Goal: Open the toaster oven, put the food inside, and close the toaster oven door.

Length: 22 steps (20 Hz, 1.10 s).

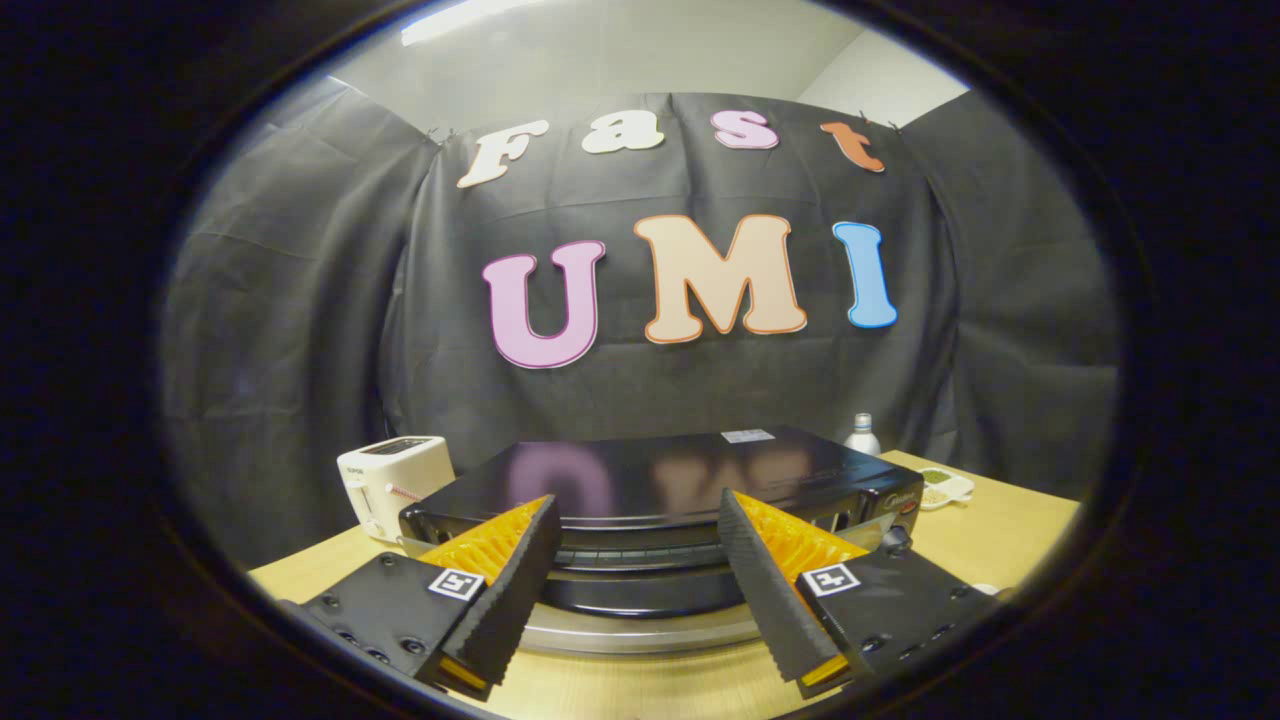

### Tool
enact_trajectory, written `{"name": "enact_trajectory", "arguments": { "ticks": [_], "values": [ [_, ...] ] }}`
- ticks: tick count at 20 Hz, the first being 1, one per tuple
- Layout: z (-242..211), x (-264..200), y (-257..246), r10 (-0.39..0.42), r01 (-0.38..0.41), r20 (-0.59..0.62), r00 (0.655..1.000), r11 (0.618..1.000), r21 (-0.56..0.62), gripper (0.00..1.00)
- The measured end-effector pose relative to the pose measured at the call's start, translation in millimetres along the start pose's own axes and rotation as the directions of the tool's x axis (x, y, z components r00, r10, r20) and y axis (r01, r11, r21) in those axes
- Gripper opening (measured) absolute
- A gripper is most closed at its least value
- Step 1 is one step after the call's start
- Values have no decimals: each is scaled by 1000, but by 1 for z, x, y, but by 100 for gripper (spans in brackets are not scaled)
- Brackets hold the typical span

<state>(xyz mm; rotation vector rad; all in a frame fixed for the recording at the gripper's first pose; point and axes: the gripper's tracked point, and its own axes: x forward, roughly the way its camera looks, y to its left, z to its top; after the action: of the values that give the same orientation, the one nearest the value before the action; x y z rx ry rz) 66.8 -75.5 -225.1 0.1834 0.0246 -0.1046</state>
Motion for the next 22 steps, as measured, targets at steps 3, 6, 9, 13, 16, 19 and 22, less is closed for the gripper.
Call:
{"name": "enact_trajectory", "arguments": {
  "ticks": [3, 6, 9, 13, 16, 19, 22],
  "values": [
    [-2, -10, -1, 1, -1, 6, 1000, 1000, 1, 99],
    [-6, -24, -3, -2, 2, 0, 1000, 1000, 4, 99],
    [-11, -36, -5, -15, 15, -12, 1000, 1000, 2, 99],
    [-21, -54, -9, -52, 52, -51, 997, 999, -7, 99],
    [-28, -64, -11, -76, 75, -79, 994, 997, -13, 98],
    [-37, -73, -14, -98, 97, -105, 990, 995, -15, 98],
    [-51, -83, -19, -136, 132, -163, 977, 991, -38, 98]
  ]
}}
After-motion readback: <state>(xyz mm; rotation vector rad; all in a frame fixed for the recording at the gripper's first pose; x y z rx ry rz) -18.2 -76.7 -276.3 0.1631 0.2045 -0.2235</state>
